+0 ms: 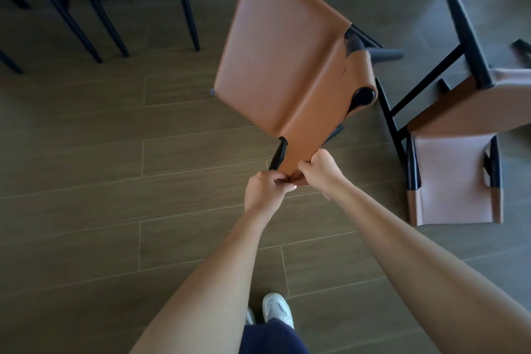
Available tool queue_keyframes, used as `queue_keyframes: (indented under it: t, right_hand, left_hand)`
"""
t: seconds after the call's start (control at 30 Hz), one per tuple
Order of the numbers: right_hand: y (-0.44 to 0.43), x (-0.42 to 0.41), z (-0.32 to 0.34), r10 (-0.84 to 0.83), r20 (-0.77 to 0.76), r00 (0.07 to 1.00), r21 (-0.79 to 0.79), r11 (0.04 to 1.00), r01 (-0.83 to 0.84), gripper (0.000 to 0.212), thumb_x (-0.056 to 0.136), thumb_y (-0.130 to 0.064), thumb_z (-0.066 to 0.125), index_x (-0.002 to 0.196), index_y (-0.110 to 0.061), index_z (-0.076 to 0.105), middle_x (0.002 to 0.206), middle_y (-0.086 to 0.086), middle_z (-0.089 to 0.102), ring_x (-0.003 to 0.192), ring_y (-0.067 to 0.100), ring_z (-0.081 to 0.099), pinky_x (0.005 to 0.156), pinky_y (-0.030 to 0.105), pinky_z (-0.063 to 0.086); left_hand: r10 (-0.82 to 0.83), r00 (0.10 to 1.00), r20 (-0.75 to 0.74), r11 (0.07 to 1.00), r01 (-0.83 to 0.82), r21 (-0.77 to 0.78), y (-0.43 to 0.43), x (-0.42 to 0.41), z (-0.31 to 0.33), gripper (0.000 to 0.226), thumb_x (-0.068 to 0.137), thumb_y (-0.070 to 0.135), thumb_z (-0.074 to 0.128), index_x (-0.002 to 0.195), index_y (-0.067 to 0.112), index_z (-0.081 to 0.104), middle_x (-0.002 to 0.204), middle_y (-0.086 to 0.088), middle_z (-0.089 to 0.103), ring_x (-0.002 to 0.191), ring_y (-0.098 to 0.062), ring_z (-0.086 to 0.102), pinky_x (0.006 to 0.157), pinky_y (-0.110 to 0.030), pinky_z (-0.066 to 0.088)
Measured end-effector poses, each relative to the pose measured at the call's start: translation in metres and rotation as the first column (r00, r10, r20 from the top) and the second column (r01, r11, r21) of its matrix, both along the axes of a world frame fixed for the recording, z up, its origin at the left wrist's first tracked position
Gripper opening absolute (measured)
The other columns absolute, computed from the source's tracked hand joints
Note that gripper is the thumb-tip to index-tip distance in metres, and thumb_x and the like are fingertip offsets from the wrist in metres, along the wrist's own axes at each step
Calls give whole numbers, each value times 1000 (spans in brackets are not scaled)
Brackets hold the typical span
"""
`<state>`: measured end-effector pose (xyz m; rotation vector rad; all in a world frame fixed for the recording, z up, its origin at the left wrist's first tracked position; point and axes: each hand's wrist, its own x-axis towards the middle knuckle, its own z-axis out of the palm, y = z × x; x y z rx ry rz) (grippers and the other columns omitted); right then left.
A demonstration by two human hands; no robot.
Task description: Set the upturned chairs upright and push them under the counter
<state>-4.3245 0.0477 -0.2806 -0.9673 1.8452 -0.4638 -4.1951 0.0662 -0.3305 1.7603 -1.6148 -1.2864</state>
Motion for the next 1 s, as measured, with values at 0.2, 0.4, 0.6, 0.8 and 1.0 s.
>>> queue_keyframes:
  t: [0.2, 0.4, 0.6, 0.8, 1.0]
  right_hand:
    - [-47, -35, 61, -97, 97, 991, 54, 994, 92, 34, 85, 4, 42, 112, 21, 52, 107, 37, 63, 99, 52, 62, 87, 64, 50]
    - [-79, -68, 90, -237, 230, 944, 100, 970, 220, 22, 86, 13, 46, 100, 13, 63, 84, 26, 72, 75, 40, 72, 79, 52, 59]
    - [-105, -94, 104, -389, 325, 862, 107, 921, 375, 21, 86, 14, 49, 76, 4, 64, 66, 21, 70, 62, 36, 71, 53, 38, 58]
    - [-135, -125, 118, -519, 300, 801, 82, 850, 520, 9, 87, 8, 55, 85, 3, 62, 62, 16, 71, 61, 36, 71, 50, 38, 57]
    - [-168, -163, 138, -547, 268, 793, 27, 827, 561, 11, 89, 3, 58, 84, -5, 63, 81, 15, 69, 56, 29, 71, 47, 36, 56]
  left_hand:
    - [-110, 994, 27, 993, 110, 32, -47, -31, 54, 14, 85, 22, 71, 99, 20, 74, 92, 5, 74, 86, -10, 67, 77, -27, 54]
    - [-272, 954, 130, 962, 274, 4, -86, -59, 88, 5, 88, 22, 66, 92, 22, 69, 86, 3, 69, 83, -19, 65, 73, -33, 53]
    - [-475, 869, 140, 880, 467, 87, -140, -76, 117, 9, 85, 25, 67, 93, 22, 68, 93, -1, 70, 92, -22, 64, 82, -41, 53]
    - [-524, 850, 51, 849, 517, 108, -170, -106, 137, 12, 90, 28, 61, 99, 20, 63, 98, 2, 71, 95, -19, 64, 84, -40, 53]
    - [-513, 858, 15, 857, 511, 67, -200, -143, 161, 19, 92, 32, 60, 107, 21, 62, 104, 2, 70, 99, -16, 64, 85, -34, 52]
